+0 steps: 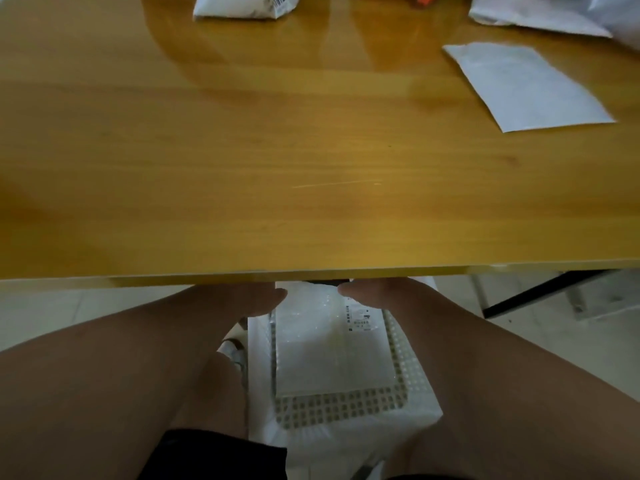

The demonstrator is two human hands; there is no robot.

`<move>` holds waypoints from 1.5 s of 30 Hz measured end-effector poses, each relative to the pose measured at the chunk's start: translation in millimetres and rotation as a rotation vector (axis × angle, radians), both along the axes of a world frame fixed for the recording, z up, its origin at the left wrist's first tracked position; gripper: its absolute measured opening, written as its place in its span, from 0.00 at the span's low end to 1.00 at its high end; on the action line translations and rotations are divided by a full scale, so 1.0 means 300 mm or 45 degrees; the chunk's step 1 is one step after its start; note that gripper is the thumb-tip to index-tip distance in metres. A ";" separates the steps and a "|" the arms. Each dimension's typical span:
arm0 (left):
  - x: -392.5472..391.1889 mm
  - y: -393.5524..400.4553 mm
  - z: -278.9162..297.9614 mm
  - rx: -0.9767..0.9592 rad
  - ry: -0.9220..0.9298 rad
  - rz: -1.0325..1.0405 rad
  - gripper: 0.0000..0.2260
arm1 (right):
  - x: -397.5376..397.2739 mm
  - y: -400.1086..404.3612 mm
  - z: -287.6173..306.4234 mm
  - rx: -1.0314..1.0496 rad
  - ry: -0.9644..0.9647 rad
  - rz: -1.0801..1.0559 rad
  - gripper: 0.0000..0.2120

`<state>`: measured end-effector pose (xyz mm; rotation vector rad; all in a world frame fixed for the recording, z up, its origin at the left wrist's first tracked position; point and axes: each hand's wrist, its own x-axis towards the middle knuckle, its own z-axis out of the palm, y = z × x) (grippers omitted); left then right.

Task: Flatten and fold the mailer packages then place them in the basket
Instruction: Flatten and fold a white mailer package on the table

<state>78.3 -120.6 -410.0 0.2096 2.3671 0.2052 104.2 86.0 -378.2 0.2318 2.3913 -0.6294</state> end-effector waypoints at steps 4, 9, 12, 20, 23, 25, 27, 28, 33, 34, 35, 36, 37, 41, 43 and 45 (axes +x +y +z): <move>0.045 0.010 0.103 -0.048 0.044 -0.191 0.30 | 0.052 -0.007 0.055 0.098 -0.080 0.162 0.23; 0.121 0.015 0.208 -0.047 -0.032 -0.261 0.31 | 0.127 -0.032 0.154 0.118 -0.049 0.281 0.23; 0.158 0.016 0.271 -0.069 -0.037 -0.294 0.31 | 0.160 -0.054 0.213 0.172 -0.034 0.353 0.20; 0.313 0.075 0.580 -0.259 0.000 -0.477 0.29 | 0.288 -0.097 0.476 0.161 -0.049 0.331 0.19; 0.335 0.112 0.699 -0.074 -0.102 -0.285 0.25 | 0.318 -0.069 0.625 -0.044 -0.111 0.158 0.16; 0.347 0.146 0.796 0.101 -0.303 -0.108 0.21 | 0.327 -0.045 0.726 -0.187 -0.111 0.034 0.12; 0.343 0.176 0.891 0.159 -0.331 -0.118 0.19 | 0.324 -0.026 0.827 -0.234 0.096 -0.053 0.07; 0.336 0.190 0.935 0.186 -0.266 -0.136 0.17 | 0.316 -0.015 0.865 -0.217 0.256 -0.081 0.07; 0.213 0.237 1.033 0.408 0.448 -0.165 0.14 | 0.215 0.077 0.911 0.159 0.814 -0.109 0.12; 0.185 0.240 1.025 0.382 0.584 -0.184 0.14 | 0.192 0.095 0.894 0.219 0.832 -0.123 0.13; 0.159 0.242 1.010 0.370 0.660 -0.182 0.15 | 0.171 0.112 0.875 0.246 0.822 -0.146 0.14; 0.136 0.245 0.988 0.377 0.677 -0.161 0.16 | 0.149 0.129 0.852 0.262 0.794 -0.174 0.15; 0.112 0.248 0.963 0.396 0.671 -0.137 0.17 | 0.125 0.145 0.830 0.276 0.757 -0.198 0.17; 0.016 0.271 0.881 0.494 0.741 -0.080 0.18 | 0.030 0.196 0.762 0.386 0.681 -0.224 0.24; -0.026 0.289 0.859 0.505 0.806 -0.079 0.17 | -0.017 0.218 0.733 0.471 0.658 -0.223 0.26; -0.056 0.303 0.845 0.498 0.866 -0.097 0.17 | -0.052 0.236 0.708 0.525 0.618 -0.248 0.27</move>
